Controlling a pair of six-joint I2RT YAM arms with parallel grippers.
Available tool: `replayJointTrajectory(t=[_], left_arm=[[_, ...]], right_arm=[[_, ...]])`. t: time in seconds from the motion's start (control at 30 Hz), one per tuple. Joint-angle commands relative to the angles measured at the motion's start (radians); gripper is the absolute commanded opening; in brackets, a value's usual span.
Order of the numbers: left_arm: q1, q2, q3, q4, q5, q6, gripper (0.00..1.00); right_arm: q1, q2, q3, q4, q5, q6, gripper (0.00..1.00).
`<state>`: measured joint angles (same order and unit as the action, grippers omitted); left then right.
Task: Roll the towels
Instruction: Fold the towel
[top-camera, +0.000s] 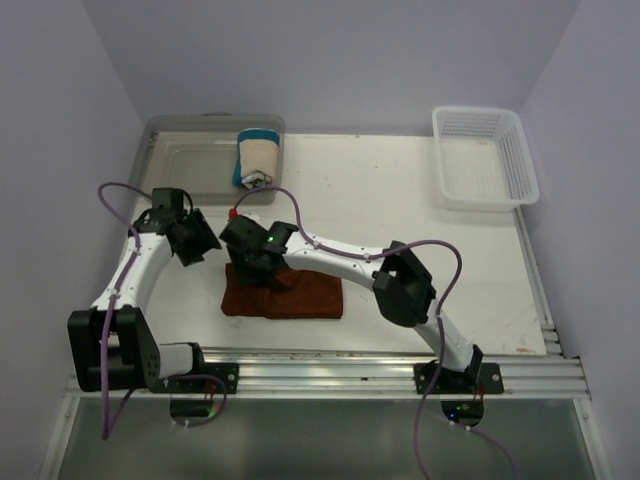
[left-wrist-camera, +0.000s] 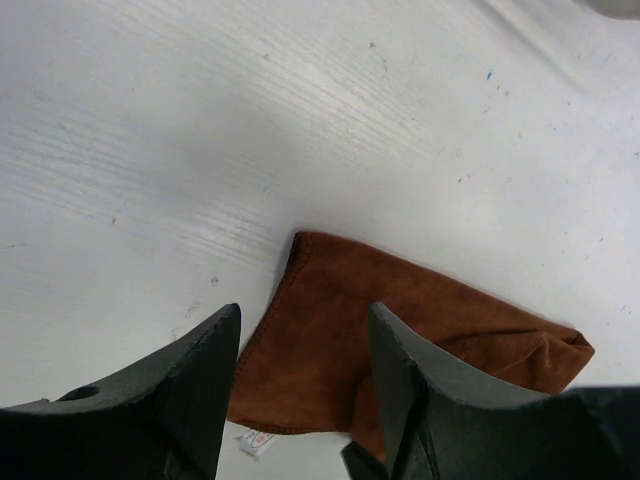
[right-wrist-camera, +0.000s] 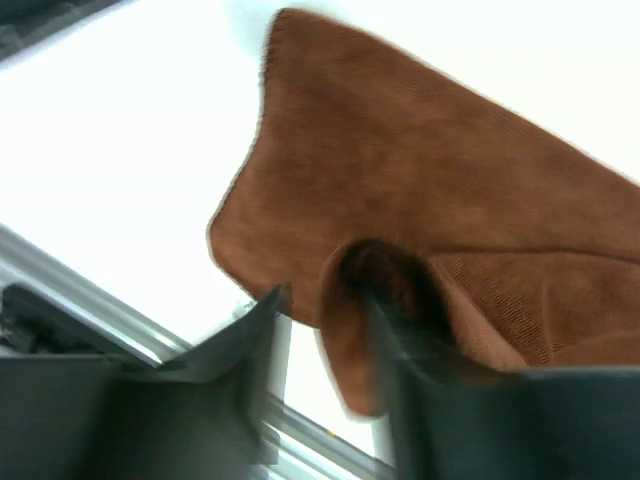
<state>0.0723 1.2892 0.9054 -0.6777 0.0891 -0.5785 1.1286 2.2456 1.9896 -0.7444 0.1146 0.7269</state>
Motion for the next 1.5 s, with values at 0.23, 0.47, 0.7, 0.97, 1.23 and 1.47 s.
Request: replayJointTrajectory(t=[0.23,0.47,0.7,0.97,1.23,1.47], left_arm=[[0.064,-0.063,-0.01,-0.042,-0.023,0.031,0.57],[0.032,-0.126,-0.083,0.01,0.001,0.06,0.52],[-0.15,-0.229,-0.155,0.095,0.089,0.086,0.56],[-0.151,-0.229,-0.152,0.096,0.084,0.078,0.56],[-0.151,-0.248,-0.134,0.09,0.124,0.112,0.62],[-0.184,-0.272,-0.089,0.075,0.149,0.141,0.67]], right_arm=[[-0.01,-0.234,-0.149,0.12,-0.008,-0.162,0.69],[-0.263,-0.694,-0.757,0.295,0.004,-0.047,0.46],[-0.36,-0.767,-0.983,0.24,-0.094,-0.041,0.54],[-0.328,-0.661,-1.078,0.453,-0.221,0.034,0.6],[-0.314,-0.592,-1.112,0.473,-0.141,0.059,0.41],[-0.381,-0.69,-1.106,0.312,-0.027,-0.047,0.0]])
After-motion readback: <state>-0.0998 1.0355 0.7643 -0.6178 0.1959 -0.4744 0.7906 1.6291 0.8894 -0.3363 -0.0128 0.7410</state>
